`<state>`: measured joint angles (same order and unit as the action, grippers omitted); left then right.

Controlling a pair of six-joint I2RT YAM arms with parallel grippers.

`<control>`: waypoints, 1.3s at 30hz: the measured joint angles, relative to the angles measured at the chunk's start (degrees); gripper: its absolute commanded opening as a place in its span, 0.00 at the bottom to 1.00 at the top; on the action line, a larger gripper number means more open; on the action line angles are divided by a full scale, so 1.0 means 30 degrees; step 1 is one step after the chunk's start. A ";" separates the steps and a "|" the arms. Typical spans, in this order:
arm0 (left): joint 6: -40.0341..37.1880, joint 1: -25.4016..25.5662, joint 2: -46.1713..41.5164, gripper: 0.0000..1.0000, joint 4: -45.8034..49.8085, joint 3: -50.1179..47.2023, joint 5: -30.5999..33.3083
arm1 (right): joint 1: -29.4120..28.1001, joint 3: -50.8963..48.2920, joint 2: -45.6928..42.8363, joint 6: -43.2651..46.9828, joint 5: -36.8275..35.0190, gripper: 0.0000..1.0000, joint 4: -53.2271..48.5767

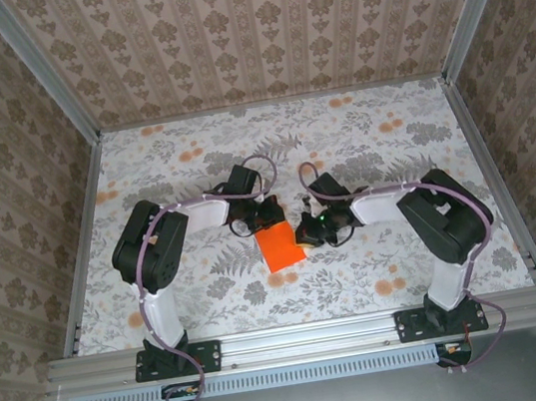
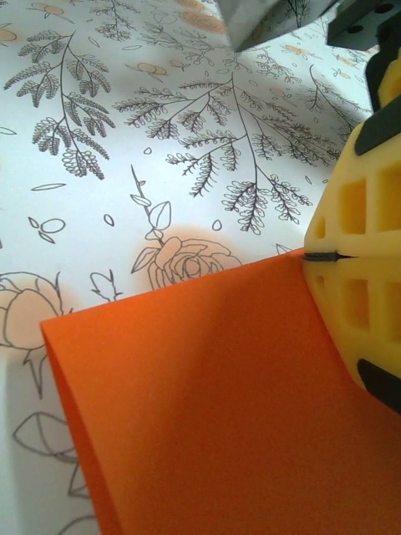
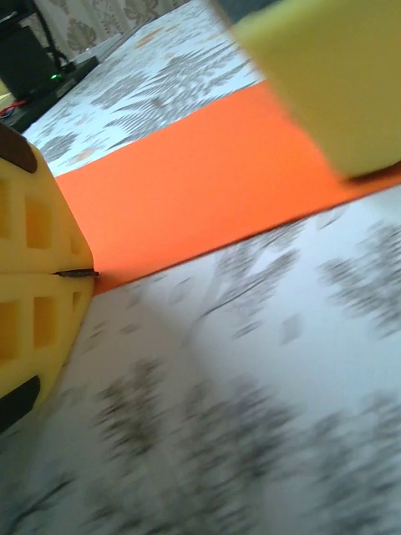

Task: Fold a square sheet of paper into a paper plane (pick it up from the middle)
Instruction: Fold the square sheet of paper in half at the center of the table, then first fold the square sheet of paper in half at the center of the table.

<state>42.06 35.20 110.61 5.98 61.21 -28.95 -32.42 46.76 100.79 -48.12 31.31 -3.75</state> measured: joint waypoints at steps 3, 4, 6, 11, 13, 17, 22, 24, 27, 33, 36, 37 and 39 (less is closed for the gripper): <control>0.0000 0.0000 0.0000 0.00 0.0000 0.0000 0.0000 | -0.0197 -0.1086 -0.1086 0.0153 0.0138 0.00 -0.0670; 0.0000 0.0000 0.0000 0.00 0.0000 0.0000 0.0000 | -0.0277 -0.1377 -0.1435 0.0248 0.0168 0.00 -0.1013; 0.0000 0.0000 0.0000 0.00 -0.0007 0.0000 -0.0007 | -0.0357 -0.1683 -0.1974 0.0525 0.0204 0.00 -0.1894; -0.0015 0.0000 0.0000 0.00 -0.0015 0.0007 -0.0073 | -0.0459 -0.1639 -0.2994 0.1020 0.0036 0.00 -0.3993; -0.0036 0.0000 0.0000 0.00 0.0007 0.0029 -0.0080 | -0.0459 -0.1137 -0.3082 0.1020 -0.0117 0.00 -0.4218; -0.0270 0.0015 0.0000 0.00 0.0175 0.0131 -0.0073 | -0.0459 0.0663 -0.2433 0.0998 -0.0328 0.00 -0.3694; -0.0663 0.0022 0.0000 0.00 0.0423 0.0255 -0.0073 | -0.0459 0.2637 0.0321 0.1173 -0.0335 0.00 -0.2579; -0.0969 0.0022 0.0000 0.00 0.0656 0.0357 -0.0066 | -0.0459 0.3031 0.1268 0.1545 -0.0321 0.00 -0.2608; -0.1617 0.0022 0.0000 0.00 0.0984 0.0517 -0.0058 | -0.0364 0.3483 0.2069 0.2084 0.0058 0.00 -0.2812; -0.3213 0.0022 0.0000 0.00 0.1137 0.0619 -0.0364 | -0.0182 0.3504 0.2149 0.2973 0.0270 0.00 -0.2820; -0.3774 0.0029 0.0007 0.00 0.1173 0.0852 -0.0729 | -0.0117 0.3453 0.2149 0.3140 0.0350 0.00 -0.2798; -0.3920 0.0044 0.0015 0.00 0.1202 0.1027 -0.0809 | -0.0095 0.3439 0.2149 0.3162 0.0379 0.00 -0.2798; -0.4138 0.0117 0.0087 0.00 0.1209 0.1588 -0.0933 | -0.0066 0.3410 0.2149 0.3220 0.0444 0.00 -0.2761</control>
<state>29.65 35.55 110.87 9.61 65.98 -31.75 -32.62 56.99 107.24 -38.46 32.64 -12.03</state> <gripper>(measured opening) 0.052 0.057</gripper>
